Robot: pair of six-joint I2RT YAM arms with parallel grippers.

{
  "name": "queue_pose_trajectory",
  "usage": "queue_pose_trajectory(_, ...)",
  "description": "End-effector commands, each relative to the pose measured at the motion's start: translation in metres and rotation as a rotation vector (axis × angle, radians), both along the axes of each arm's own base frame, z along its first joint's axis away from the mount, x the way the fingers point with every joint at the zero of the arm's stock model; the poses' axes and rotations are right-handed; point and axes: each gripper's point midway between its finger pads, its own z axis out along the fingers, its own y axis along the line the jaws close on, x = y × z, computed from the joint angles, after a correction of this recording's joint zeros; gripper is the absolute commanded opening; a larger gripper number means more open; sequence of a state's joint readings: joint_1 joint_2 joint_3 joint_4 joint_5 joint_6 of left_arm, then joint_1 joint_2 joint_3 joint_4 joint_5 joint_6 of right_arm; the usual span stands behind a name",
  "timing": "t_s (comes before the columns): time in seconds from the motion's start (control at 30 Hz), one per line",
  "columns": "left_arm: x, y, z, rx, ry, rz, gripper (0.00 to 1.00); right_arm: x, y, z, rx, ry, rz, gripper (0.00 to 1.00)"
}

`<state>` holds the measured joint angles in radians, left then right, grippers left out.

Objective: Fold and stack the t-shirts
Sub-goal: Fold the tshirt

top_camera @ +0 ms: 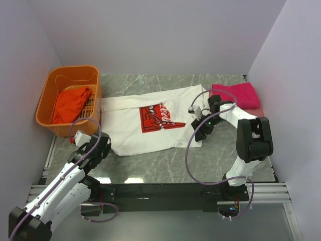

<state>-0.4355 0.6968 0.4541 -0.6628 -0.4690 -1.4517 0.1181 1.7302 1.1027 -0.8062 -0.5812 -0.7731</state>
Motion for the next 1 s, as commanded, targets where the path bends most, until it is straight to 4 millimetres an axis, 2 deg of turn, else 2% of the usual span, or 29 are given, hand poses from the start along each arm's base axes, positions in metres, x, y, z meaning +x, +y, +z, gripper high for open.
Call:
queue_pose_trajectory(0.0,0.0,-0.001,0.003,-0.002,-0.017,-0.02,0.0,0.025,-0.007,-0.006,-0.044,-0.055,-0.139,0.63)
queue_pose_trajectory(0.07,-0.001,-0.001,0.003,-0.002,-0.017,-0.02,0.0,0.027,-0.012,-0.012,-0.073,-0.063,-0.163,0.63)
queue_pose_trajectory(0.13,-0.001,-0.001,0.004,-0.002,-0.02,-0.021,0.0,0.018,-0.011,-0.018,-0.075,-0.029,-0.157,0.62)
queue_pose_trajectory(0.23,-0.001,-0.002,0.003,-0.005,-0.02,-0.024,0.0,0.005,-0.005,-0.025,-0.071,0.019,-0.135,0.51)
queue_pose_trajectory(0.3,0.0,-0.002,0.004,-0.006,-0.022,-0.026,0.0,-0.001,0.002,-0.022,-0.053,0.044,-0.114,0.36)
queue_pose_trajectory(0.33,0.0,-0.002,0.005,-0.006,-0.025,-0.027,0.0,-0.005,0.006,-0.019,-0.043,0.061,-0.101,0.22)
queue_pose_trajectory(0.37,0.0,-0.002,0.005,-0.004,-0.024,-0.028,0.0,-0.007,0.009,-0.015,-0.033,0.068,-0.096,0.14)
queue_pose_trajectory(0.4,-0.001,-0.002,0.005,-0.006,-0.026,-0.028,0.0,-0.001,0.016,-0.004,-0.006,0.049,-0.088,0.06)
queue_pose_trajectory(0.43,-0.001,-0.002,0.005,-0.006,-0.027,-0.028,0.0,-0.003,0.02,0.003,0.003,0.056,-0.079,0.0)
queue_pose_trajectory(0.47,-0.001,-0.002,0.004,-0.004,-0.026,-0.03,0.0,-0.003,0.032,0.011,0.019,0.048,-0.05,0.0)
queue_pose_trajectory(0.5,-0.001,-0.002,0.005,-0.005,-0.028,-0.029,0.0,0.006,0.042,0.028,0.04,0.011,-0.041,0.0)
queue_pose_trajectory(0.53,-0.002,-0.001,0.004,-0.001,-0.024,-0.03,0.0,0.007,0.052,0.037,0.061,0.007,-0.024,0.0)
queue_pose_trajectory(0.57,-0.002,-0.001,0.004,0.001,-0.023,-0.029,0.0,0.001,0.074,0.045,0.075,0.009,0.022,0.0)
queue_pose_trajectory(0.6,-0.002,0.0,0.005,0.003,-0.026,-0.029,0.0,0.008,0.09,0.057,0.095,-0.012,0.046,0.0)
queue_pose_trajectory(0.67,-0.002,0.001,0.004,0.009,-0.021,-0.026,0.0,0.006,0.12,0.058,0.106,0.02,0.076,0.2)
queue_pose_trajectory(0.7,-0.002,0.001,0.004,0.011,-0.022,-0.026,0.0,0.006,0.148,0.07,0.122,-0.009,0.134,0.31)
queue_pose_trajectory(0.73,-0.003,0.001,0.003,0.013,-0.019,-0.025,0.0,0.008,0.159,0.071,0.119,-0.011,0.144,0.44)
queue_pose_trajectory(0.77,-0.003,0.002,0.003,0.016,-0.016,-0.022,0.0,0.007,0.17,0.064,0.11,0.021,0.15,0.49)
queue_pose_trajectory(0.8,-0.003,0.003,0.002,0.019,-0.014,-0.022,0.0,0.012,0.185,0.073,0.123,-0.005,0.173,0.54)
queue_pose_trajectory(0.9,-0.003,0.003,0.003,0.021,-0.014,-0.023,0.0,0.023,0.186,0.068,0.078,-0.017,0.165,0.61)
queue_pose_trajectory(0.97,-0.002,0.003,0.004,0.027,-0.02,-0.027,0.0,0.031,0.17,0.072,0.055,-0.062,0.16,0.62)
